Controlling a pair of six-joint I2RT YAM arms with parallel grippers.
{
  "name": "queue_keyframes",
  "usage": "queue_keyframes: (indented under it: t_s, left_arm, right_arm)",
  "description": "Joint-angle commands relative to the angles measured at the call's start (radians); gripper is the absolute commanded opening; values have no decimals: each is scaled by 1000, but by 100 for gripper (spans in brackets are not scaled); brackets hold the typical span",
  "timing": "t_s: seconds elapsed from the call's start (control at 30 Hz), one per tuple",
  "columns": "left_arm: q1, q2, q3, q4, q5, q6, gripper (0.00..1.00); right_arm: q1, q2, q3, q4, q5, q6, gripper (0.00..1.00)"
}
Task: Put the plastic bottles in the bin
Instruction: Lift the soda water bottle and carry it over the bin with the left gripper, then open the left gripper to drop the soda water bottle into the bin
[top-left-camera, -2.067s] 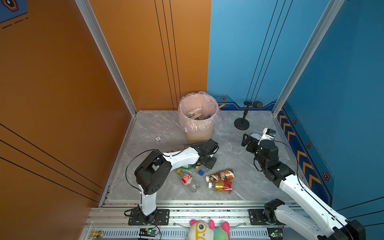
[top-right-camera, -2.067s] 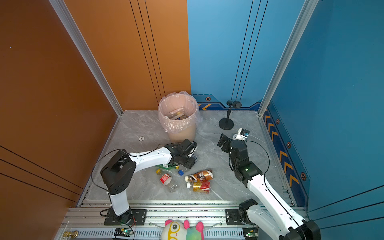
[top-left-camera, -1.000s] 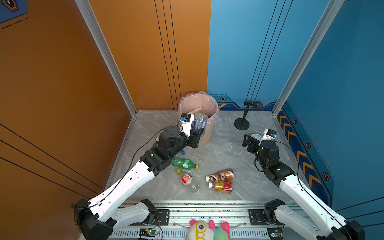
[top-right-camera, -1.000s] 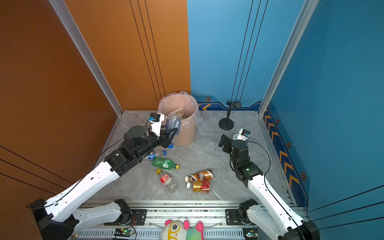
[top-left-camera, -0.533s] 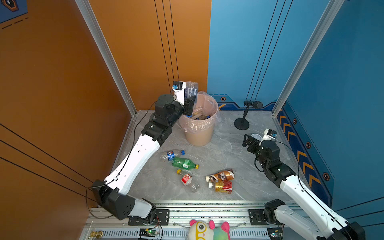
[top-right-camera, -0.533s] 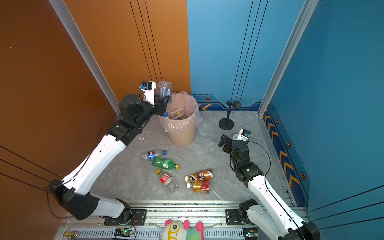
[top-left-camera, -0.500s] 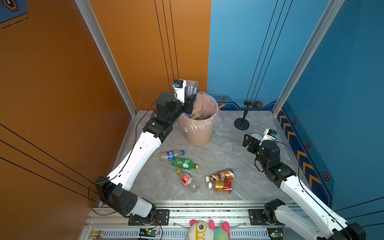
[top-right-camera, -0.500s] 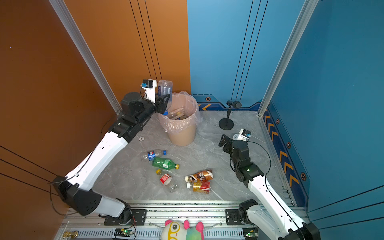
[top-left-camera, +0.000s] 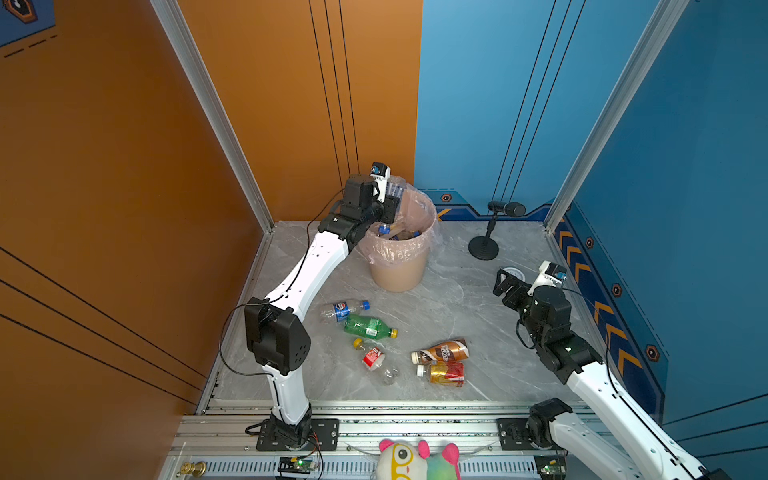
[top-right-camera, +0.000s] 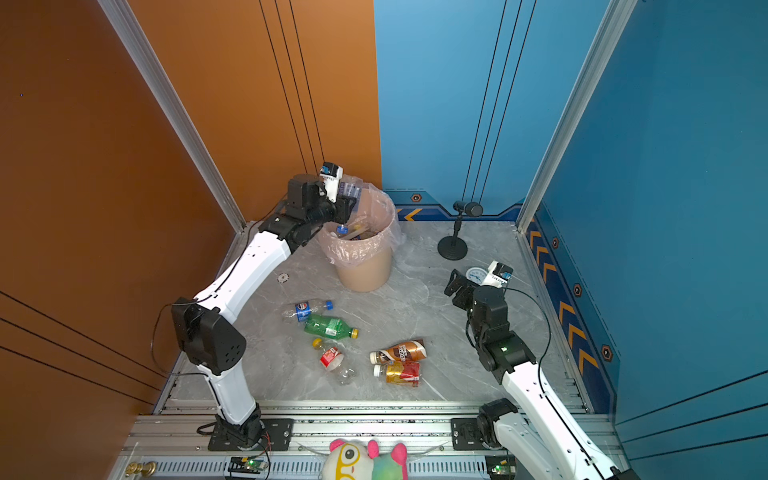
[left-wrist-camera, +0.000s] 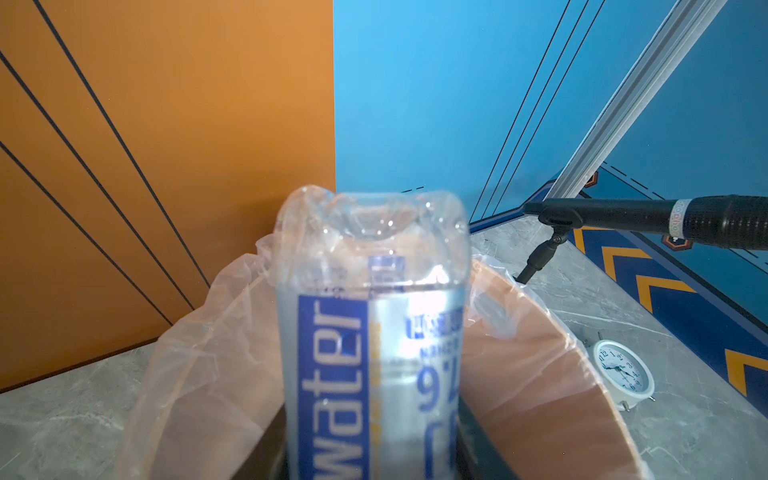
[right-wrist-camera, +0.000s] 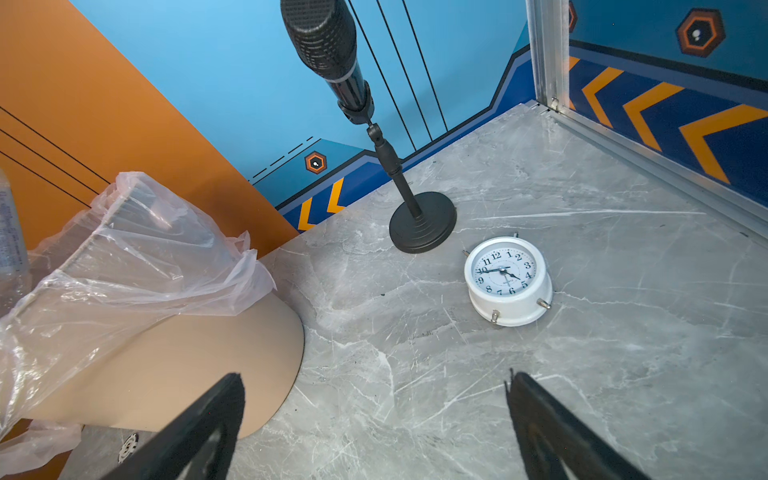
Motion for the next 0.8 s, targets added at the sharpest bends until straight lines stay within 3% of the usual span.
queue_keyframes:
  t_s: [0.0, 0.1, 0.27, 0.37, 0.6, 0.7, 0.77]
  left_arm:
    - [8, -8, 44, -19, -1, 19, 50]
    - [7, -27, 37, -30, -14, 13, 98]
    - [-1, -125, -29, 7, -19, 2, 98]
    - [-4, -246, -152, 88, -35, -23, 98]
    - [-14, -697, -764, 318, -147, -168, 98]
    - [-10, -900, -1032, 269, -220, -257, 98]
    - [-3, -1021, -1126, 177, -249, -296, 98]
  right_arm:
    - [-8, -6, -12, -28, -2, 6, 100]
    - [-7, -4, -11, -36, -5, 17, 100]
    - [-7, -1, 8, -97, 3, 26, 100]
    - [-7, 0, 24, -140, 13, 32, 100]
    - [-5, 1, 30, -194, -11, 63, 100]
    - [-5, 36, 35, -226, -31, 109, 100]
    - [2, 66, 45, -240, -54, 135, 100]
